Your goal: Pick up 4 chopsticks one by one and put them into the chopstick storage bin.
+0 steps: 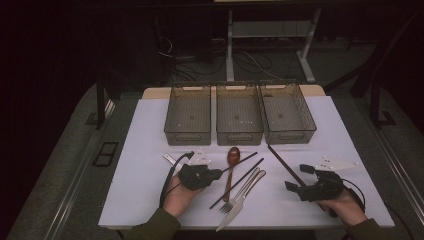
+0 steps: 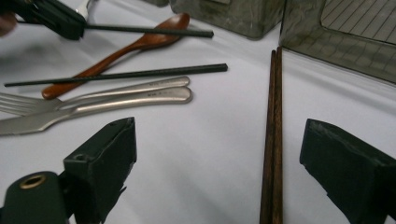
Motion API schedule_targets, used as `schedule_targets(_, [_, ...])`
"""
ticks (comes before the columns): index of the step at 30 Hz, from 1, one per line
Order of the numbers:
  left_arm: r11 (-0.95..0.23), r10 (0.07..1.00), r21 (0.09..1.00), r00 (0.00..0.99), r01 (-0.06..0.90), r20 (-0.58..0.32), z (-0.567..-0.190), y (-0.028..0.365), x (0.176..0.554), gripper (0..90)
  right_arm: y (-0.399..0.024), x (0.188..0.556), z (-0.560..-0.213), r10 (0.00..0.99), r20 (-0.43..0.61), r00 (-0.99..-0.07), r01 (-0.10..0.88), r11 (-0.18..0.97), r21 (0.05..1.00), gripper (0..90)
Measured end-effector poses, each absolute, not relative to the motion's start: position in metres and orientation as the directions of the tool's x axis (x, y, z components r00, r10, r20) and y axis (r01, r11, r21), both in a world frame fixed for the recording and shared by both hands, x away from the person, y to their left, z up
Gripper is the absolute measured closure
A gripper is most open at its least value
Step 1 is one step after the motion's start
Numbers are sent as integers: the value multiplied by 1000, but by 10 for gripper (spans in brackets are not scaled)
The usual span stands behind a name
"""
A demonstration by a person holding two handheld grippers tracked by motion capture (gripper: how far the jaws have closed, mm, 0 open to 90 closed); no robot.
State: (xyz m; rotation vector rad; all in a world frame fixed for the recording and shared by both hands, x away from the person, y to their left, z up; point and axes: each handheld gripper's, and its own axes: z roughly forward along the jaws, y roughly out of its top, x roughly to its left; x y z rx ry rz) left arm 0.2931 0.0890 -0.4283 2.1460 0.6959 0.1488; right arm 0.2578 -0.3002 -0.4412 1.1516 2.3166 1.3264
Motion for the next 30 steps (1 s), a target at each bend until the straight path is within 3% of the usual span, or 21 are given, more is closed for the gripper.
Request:
schedule_targets(6, [-474, 482, 792, 866, 384, -132, -419, 95, 295, 840, -301, 259, -441, 733, 177, -657, 516, 266, 815, 105])
schedule_targets(30, [-420, 462, 833, 875, 361, -146, -395, 115, 313, 841, -300, 260, -441, 731, 178, -659, 515, 266, 815, 105])
